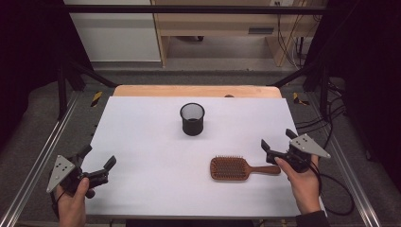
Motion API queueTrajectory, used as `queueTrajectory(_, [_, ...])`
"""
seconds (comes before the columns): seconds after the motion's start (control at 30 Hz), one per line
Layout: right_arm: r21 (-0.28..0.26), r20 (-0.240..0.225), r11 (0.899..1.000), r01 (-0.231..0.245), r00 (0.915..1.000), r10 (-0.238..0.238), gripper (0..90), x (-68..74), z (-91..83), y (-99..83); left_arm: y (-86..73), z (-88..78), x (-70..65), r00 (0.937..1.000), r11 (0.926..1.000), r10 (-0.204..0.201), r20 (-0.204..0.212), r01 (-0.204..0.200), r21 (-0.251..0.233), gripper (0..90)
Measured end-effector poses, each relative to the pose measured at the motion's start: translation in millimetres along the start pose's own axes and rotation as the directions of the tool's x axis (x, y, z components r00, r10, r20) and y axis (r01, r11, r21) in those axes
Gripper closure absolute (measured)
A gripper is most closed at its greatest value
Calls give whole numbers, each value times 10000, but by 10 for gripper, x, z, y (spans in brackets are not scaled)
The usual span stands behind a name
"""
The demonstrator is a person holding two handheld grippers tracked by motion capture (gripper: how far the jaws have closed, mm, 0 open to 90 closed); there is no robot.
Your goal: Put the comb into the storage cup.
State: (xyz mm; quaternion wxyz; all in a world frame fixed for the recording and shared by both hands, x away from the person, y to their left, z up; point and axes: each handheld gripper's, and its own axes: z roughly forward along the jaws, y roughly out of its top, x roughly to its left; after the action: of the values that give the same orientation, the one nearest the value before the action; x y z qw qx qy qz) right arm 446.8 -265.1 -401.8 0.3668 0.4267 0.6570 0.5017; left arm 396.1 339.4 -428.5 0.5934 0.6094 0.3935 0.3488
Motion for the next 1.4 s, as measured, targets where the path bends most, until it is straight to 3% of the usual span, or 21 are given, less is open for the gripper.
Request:
queueTrajectory(0.17, [290, 150, 9995, 105, 9998, -109, 63, -35, 124, 203, 1, -3, 14, 10000, 10000, -1, -81, 1, 38, 7])
queueTrajectory(0.27, [812, 191, 9965, 191, 9996, -207, 91, -64, 193, 237, 2, -6, 16, 9999, 10000, -6, -102, 6, 40, 8])
queueTrajectory(0.3, [1422, 155, 9893, 315, 9993, -340, 155, -100, 260, 250, 2, -7, 16, 9999, 10000, -4, -103, 5, 49, 8])
queueTrajectory(0.33, [1422, 155, 9893, 315, 9993, -340, 155, -100, 260, 250, 2, -7, 16, 9999, 10000, -4, -103, 5, 49, 8])
queueTrajectory(0.37, [1745, -18, 9839, 380, 9993, -383, 186, -122, 291, 254, 2, -7, 17, 9999, 10000, -7, -110, 8, 52, 8])
queueTrajectory(0.43, [2734, -271, 9603, 559, 9984, -504, 287, -159, 378, 241, 0, -4, 21, 9999, 10000, -89, -80, 89, 42, 8])
queueTrajectory(0.47, [2734, -271, 9603, 559, 9984, -504, 287, -159, 378, 241, 0, -4, 21, 9999, 10000, -89, -80, 89, 42, 8])
queueTrajectory(0.5, [3269, -445, 9425, 689, 9974, -575, 372, -165, 421, 220, 0, -7, 26, 9999, 9999, -106, -94, 106, 31, 8])
queueTrajectory(0.53, [3269, -445, 9425, 689, 9974, -575, 372, -165, 421, 220, 0, -7, 26, 9999, 9999, -106, -94, 106, 31, 8])
queueTrajectory(0.57, [3689, -734, 9254, 872, 9952, -645, 482, -160, 448, 192, 0, -7, 30, 9999, 9999, -121, -96, 122, 23, 8])
queueTrajectory(0.6, [3689, -734, 9254, 872, 9952, -645, 482, -160, 448, 192, 0, -7, 30, 9999, 9999, -121, -96, 122, 23, 8])
queueTrajectory(0.63, [4004, -907, 9110, 988, 9936, -679, 590, -158, 463, 164, 0, -7, 29, 9999, 9999, -112, -98, 113, 37, 8])
queueTrajectory(0.7, [4190, -1111, 9005, 1164, 9909, -764, 660, -149, 468, 139, 1, -8, 27, 9999, 9999, -109, -92, 110, 39, 8])
queueTrajectory(0.87, [4484, -1322, 8840, 1323, 9879, -807, 771, -122, 463, 92, 2, -9, 25, 9999, 9999, -103, -89, 103, 46, 8])
queueTrajectory(0.9, [4757, -1372, 8708, 1242, 9883, -661, 814, -116, 461, 57, 2, -9, 26, 9999, 9999, -106, -86, 106, 43, 8])
queueTrajectory(1.03, [5124, -1427, 8513, 1128, 9887, -451, 882, -109, 447, -17, 1, -8, 28, 9999, 9999, -116, -86, 116, 29, 8])
queueTrajectory(1.07, [5124, -1427, 8513, 1128, 9887, -451, 882, -109, 447, -17, 1, -8, 28, 9999, 9999, -116, -86, 116, 29, 8])
queueTrajectory(1.1, [5297, -1465, 8406, 1129, 9884, -404, 900, -104, 438, -51, 0, -8, 28, 9999, 9999, -110, -83, 110, 45, 8])
queueTrajectory(1.27, [5692, -1675, 8134, 1203, 9855, -285, 900, -74, 417, -150, 1, -5, 24, 9999, 9999, -93, -65, 94, 56, 8])
queueTrajectory(1.37, [5830, -1707, 8030, 1237, 9849, -278, 900, -64, 410, -194, 1, -5, 23, 9999, 9999, -85, -59, 85, 57, 8])
queueTrajectory(1.4, [5987, -1718, 7912, 1250, 9848, -256, 900, -52, 410, -246, 0, -3, 22, 9999, 9999, -97, -32, 97, 68, 8])
